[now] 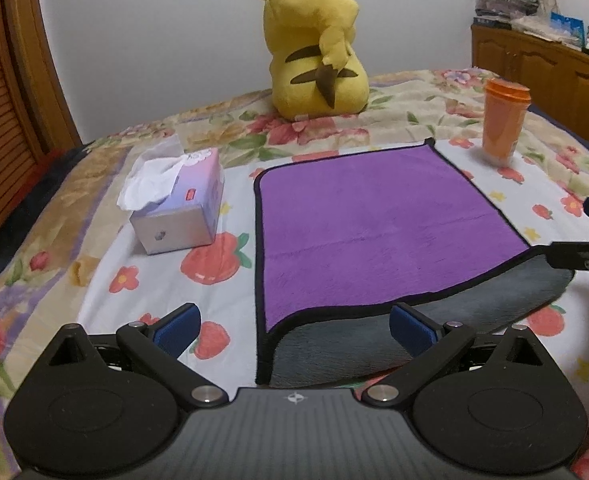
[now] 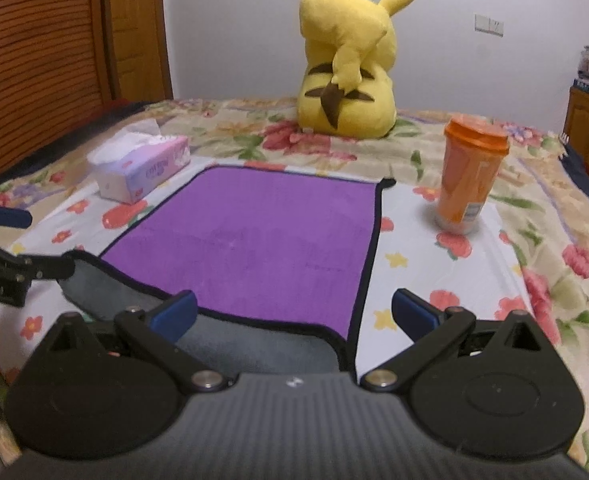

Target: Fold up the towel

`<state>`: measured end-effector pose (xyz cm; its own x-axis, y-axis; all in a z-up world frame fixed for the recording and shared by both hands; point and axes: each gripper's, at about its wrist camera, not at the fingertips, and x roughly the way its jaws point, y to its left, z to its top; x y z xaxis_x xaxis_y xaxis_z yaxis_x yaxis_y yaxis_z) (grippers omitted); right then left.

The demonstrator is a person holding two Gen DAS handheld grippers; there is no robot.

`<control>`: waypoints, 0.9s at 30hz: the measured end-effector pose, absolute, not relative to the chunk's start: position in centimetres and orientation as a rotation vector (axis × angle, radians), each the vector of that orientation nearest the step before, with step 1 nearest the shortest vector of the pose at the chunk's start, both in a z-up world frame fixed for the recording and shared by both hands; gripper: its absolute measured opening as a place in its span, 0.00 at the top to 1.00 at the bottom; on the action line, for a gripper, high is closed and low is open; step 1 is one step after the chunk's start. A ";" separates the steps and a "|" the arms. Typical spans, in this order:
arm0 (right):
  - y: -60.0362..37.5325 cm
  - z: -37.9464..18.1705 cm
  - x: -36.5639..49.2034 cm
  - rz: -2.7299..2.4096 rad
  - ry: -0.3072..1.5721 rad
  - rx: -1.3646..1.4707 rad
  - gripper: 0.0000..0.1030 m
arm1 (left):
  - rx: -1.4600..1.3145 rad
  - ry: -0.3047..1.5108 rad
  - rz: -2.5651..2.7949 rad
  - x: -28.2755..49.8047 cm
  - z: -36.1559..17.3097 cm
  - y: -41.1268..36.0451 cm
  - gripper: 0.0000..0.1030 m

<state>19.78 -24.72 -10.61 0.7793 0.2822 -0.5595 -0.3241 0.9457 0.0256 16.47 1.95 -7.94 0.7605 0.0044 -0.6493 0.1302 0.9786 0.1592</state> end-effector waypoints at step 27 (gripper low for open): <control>-25.3 -14.0 22.7 0.361 0.786 -0.023 0.22 | 0.047 0.844 -0.107 20.0 -10.4 5.0 0.26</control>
<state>22.66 -25.26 -13.96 0.6483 0.3094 -0.6957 -0.3261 0.9385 0.1135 19.99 5.01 -10.39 0.6596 -0.0759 -0.7478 0.1135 0.9935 -0.0007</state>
